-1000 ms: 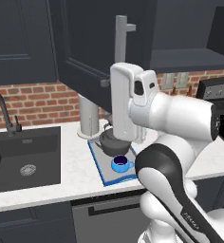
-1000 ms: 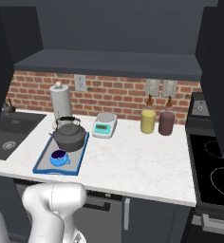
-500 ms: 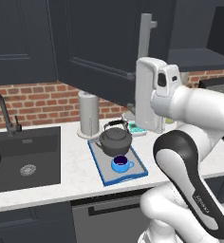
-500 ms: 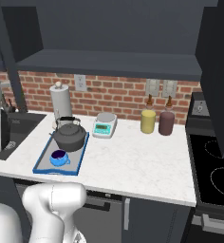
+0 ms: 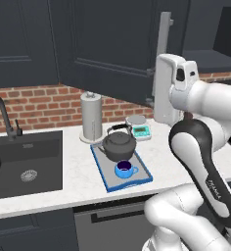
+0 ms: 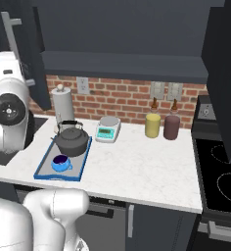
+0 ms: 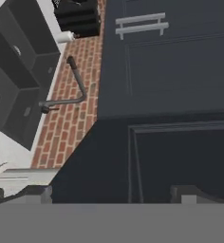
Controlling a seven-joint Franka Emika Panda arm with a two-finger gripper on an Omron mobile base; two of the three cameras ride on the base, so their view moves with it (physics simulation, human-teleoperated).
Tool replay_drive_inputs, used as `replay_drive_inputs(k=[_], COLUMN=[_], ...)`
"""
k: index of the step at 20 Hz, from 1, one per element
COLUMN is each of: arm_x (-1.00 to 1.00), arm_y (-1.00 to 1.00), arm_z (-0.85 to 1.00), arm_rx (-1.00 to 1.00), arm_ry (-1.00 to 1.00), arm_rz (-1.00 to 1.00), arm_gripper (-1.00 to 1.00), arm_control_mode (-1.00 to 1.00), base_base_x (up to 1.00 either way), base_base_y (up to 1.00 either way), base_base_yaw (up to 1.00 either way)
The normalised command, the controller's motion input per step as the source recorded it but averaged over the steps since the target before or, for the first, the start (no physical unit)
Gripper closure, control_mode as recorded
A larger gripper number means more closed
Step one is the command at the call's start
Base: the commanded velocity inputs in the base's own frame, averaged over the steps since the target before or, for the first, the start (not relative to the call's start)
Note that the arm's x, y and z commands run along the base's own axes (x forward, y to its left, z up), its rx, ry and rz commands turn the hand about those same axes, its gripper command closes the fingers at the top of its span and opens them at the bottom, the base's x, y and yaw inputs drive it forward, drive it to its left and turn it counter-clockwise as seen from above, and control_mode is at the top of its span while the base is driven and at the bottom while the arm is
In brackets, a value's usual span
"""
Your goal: Pick the kettle from the counter and place it on the tray. Then pick the mug from the cabinet and place it on the tray. Then close the cabinet doors.
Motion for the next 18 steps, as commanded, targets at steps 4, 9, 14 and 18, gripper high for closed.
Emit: replay_drive_inputs(k=[4,9,14,18], arm_x=[0.64,0.86,0.99,0.99], arm_y=[-0.45,-0.31,-0.20,-0.22], arm_z=[-0.09,-0.19,-0.26,-0.28], arm_rx=[0.00,0.00,0.00,-0.01], arm_ry=[0.00,0.00,0.00,0.00], arm_rz=[-0.04,-0.12,-0.05,-0.01], arm_gripper=[-1.00,-1.00,-1.00,-1.00], arm_control_mode=[-1.00,-1.00,-1.00,-1.00], base_base_x=[0.00,0.00,0.00,0.00], base_base_y=[0.00,0.00,0.00,0.00], base_base_yaw=[0.00,0.00,0.00,0.00])
